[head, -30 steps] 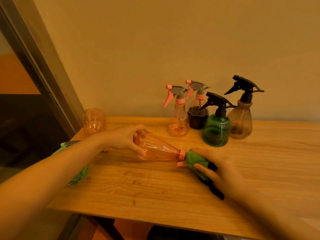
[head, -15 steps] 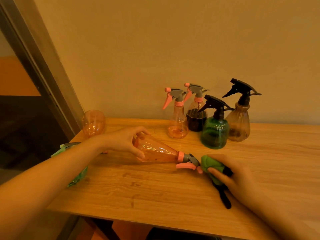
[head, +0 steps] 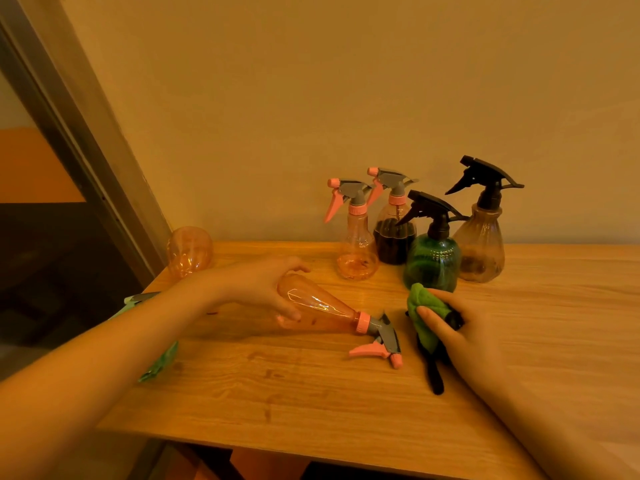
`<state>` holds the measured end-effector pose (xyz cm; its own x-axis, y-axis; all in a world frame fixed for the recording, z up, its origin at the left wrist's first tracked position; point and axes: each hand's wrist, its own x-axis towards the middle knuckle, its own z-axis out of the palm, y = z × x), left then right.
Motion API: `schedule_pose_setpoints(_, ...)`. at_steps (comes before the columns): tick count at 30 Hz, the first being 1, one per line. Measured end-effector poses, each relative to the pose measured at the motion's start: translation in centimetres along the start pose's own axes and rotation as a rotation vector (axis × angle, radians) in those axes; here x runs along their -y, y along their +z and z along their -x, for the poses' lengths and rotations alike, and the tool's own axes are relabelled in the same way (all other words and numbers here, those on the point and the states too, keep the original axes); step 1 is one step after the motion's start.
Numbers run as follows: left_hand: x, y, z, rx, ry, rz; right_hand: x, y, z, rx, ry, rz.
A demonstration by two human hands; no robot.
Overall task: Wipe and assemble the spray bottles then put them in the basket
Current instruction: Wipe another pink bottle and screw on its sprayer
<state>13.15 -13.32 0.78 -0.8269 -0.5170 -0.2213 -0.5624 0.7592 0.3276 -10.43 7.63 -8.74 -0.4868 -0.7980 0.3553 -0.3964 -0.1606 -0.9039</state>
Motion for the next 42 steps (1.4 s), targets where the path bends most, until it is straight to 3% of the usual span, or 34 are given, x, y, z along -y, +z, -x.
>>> schedule_pose_setpoints(7,-1.6,-0.3,-1.5,0.141,-0.021,-0.139,0.1,-0.1,0.2,-0.045,0.038,-0.032)
schedule_pose_setpoints(15,0.7,1.9,0.3,-0.13,-0.033,0.247,0.5,-0.3,0.6,-0.221,0.011,-0.116)
schedule_pose_setpoints(25,0.9,5.6,0.6,-0.433,-0.084,0.717,0.4,-0.1,0.7,-0.199,0.013,-0.103)
schedule_pose_setpoints(32,-0.3,7.1,0.1,-0.523,-0.12,0.959,0.3,0.1,0.9,-0.143,-0.002,-0.052)
schedule_pose_setpoints(42,-1.5,8.6,-0.7,-0.574,-0.115,1.074,-0.1,0.6,0.9,-0.035,-0.143,0.135)
